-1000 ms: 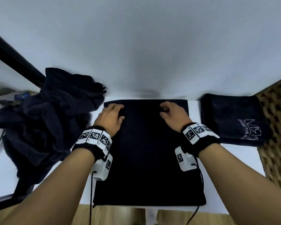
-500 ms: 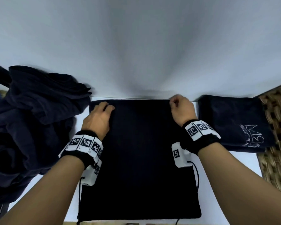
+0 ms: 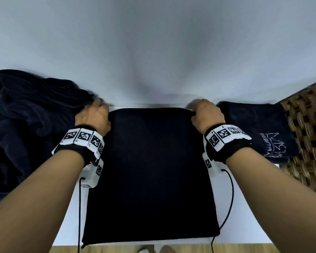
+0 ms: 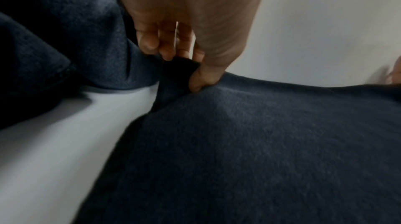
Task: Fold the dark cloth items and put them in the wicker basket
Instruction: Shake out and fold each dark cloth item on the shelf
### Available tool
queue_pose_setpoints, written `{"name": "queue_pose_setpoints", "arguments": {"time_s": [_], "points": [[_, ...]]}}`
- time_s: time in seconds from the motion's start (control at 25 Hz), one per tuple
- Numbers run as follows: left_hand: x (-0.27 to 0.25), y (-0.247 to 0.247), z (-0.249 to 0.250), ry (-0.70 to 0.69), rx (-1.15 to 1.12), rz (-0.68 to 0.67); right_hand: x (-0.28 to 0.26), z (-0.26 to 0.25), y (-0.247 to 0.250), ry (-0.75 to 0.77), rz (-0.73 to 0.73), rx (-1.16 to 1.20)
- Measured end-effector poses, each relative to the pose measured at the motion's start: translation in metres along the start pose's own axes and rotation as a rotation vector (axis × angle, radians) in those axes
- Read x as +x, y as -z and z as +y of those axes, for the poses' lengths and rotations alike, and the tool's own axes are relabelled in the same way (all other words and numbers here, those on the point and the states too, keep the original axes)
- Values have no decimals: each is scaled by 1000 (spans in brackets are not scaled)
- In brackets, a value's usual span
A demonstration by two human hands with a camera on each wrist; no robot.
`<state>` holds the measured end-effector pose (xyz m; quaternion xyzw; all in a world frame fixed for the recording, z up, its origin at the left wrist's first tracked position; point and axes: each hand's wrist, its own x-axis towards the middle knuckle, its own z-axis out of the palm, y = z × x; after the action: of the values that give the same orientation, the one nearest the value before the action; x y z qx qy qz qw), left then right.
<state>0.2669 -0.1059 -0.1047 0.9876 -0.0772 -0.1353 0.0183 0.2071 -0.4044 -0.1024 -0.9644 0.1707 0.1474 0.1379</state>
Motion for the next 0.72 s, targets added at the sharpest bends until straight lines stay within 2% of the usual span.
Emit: {"name": "queue_pose_setpoints", "arguments": {"time_s": [0.2, 0.4, 0.48, 0.6, 0.72], "points": [[-20, 27, 0, 38, -113, 121, -21, 4, 26, 37, 181, 205], [-64, 55, -24, 4, -634, 356, -69, 14, 66, 117, 433, 362], [-99, 59, -28, -23, -726, 426, -102, 22, 73, 127, 491, 427], [-167, 38, -39, -87, -710, 456, -167, 37, 54, 200, 497, 435], [-212, -11, -49, -146, -607, 399, -208, 58, 7, 229, 391, 370]]}}
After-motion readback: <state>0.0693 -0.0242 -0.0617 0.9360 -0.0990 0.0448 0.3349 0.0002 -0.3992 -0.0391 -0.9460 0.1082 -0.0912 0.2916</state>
